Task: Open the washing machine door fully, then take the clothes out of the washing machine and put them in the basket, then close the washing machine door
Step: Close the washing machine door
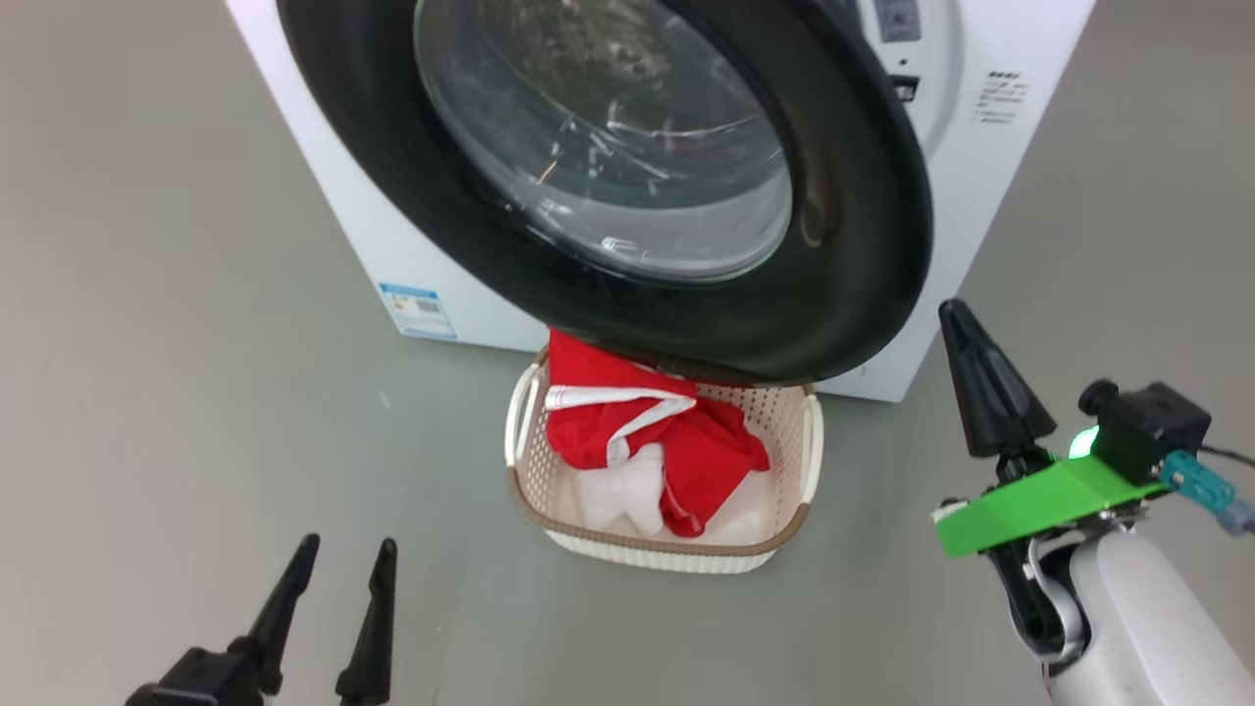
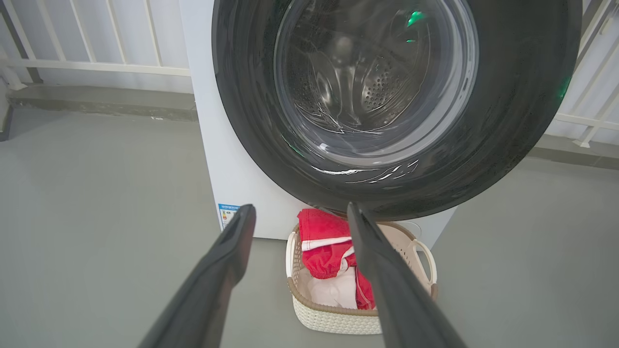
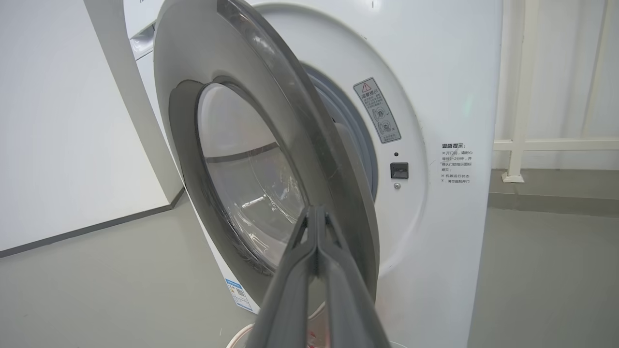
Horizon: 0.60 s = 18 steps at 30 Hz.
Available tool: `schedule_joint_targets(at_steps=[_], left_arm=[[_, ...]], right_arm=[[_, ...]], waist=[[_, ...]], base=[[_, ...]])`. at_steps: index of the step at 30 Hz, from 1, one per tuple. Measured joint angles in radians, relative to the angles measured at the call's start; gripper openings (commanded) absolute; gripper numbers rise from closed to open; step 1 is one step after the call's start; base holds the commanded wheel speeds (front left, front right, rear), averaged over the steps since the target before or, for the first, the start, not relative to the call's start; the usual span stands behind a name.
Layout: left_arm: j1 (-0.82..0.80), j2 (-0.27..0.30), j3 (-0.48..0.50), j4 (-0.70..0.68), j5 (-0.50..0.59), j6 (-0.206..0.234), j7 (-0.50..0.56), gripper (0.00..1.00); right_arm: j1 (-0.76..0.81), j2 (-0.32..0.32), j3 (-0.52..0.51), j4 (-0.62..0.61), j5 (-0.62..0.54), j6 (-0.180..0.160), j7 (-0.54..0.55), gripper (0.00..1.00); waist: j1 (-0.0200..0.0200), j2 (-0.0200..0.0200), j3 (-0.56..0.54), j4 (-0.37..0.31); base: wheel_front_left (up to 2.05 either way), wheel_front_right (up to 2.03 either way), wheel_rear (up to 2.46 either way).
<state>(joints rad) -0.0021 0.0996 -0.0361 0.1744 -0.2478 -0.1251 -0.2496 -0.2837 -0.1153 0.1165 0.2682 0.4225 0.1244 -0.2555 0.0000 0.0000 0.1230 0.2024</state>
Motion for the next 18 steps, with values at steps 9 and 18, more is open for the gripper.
schedule_joint_targets(at_steps=[9, 18], left_arm=[[-0.048, -0.016, -0.029, -0.005, -0.005, 0.000, 0.000, 1.00], [-0.088, -0.019, -0.047, -0.007, -0.013, 0.000, 0.000, 1.00]], right_arm=[[-0.108, 0.006, -0.011, 0.059, -0.001, 0.000, 0.000, 0.00], [-0.189, 0.010, -0.034, 0.096, -0.005, 0.000, 0.000, 0.00]], waist=[[0.0000, 0.0000, 0.064, 0.039], [0.0000, 0.0000, 0.113, 0.064]], base=[[0.00, 0.00, 0.00], [0.00, 0.00, 0.00]])
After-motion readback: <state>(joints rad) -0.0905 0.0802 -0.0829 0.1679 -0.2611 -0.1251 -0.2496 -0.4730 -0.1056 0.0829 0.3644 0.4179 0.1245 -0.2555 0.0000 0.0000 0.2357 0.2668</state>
